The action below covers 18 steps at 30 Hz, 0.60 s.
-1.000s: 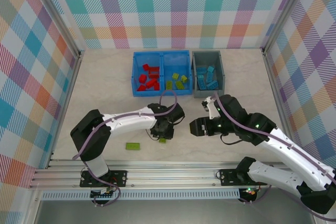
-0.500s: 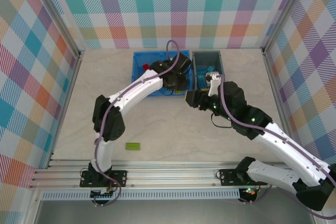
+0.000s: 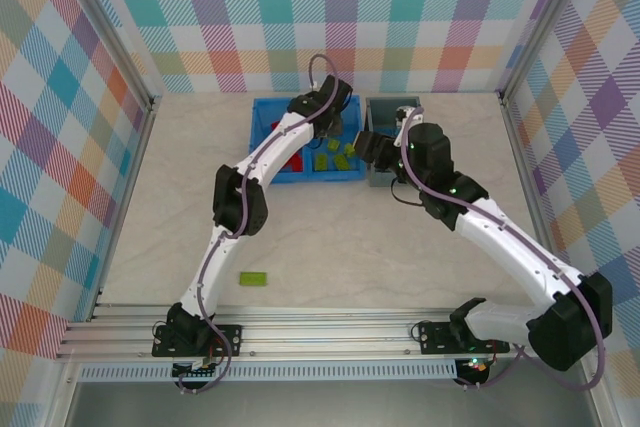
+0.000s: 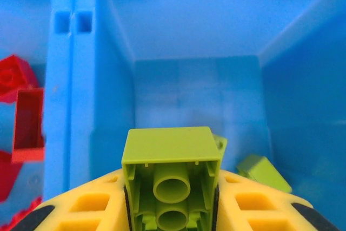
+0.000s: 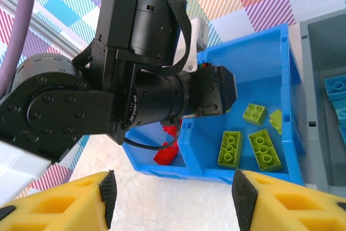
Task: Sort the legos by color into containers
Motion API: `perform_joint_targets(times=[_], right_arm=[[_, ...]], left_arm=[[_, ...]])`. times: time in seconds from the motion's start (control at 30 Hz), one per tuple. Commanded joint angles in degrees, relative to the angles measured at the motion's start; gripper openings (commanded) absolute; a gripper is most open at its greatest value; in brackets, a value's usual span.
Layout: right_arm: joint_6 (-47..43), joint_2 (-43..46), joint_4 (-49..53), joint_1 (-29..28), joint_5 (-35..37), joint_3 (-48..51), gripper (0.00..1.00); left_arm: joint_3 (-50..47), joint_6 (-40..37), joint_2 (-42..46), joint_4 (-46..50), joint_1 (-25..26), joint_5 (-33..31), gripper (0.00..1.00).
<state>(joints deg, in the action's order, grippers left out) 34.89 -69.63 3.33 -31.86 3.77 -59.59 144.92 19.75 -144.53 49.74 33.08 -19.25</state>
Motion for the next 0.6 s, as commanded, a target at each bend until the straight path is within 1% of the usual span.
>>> perform_joint_targets(times=[0.0,0.13,0.2,0.47,0.53,0.57], right_arm=[[2.72,-1.36,-5.81,1.22,-4.13,0.26,0.60],[3.13,-1.98,-5.79,1.53,-5.07,0.44,0.60],[3.24,-1.89,-5.72,1.53,-5.09,0.77,0.60],[3.60,-0.14,-4.91,1.57,-5.35,2.63,0.61],[3.59,0.26,-4.44,1.63,-5.48,2.82,0.61],[3.59,0.39,-4.07,1.62,-5.53,2.90,0.61]], left_arm=[[2.35,-3.18,-2.73,-3.67,0.01,-4.43,0.36],[3.15,-3.41,-4.77,-5.07,0.05,-5.01,0.37],[3.37,-3.04,-5.43,-5.00,0.00,-5.49,0.39],[4.01,-1.43,-7.71,-5.78,0.05,-6.24,0.41],[4.13,-1.41,-8.20,-5.66,0.01,-6.32,0.44],[4.14,-1.24,-8.36,-5.46,0.05,-6.45,0.47]])
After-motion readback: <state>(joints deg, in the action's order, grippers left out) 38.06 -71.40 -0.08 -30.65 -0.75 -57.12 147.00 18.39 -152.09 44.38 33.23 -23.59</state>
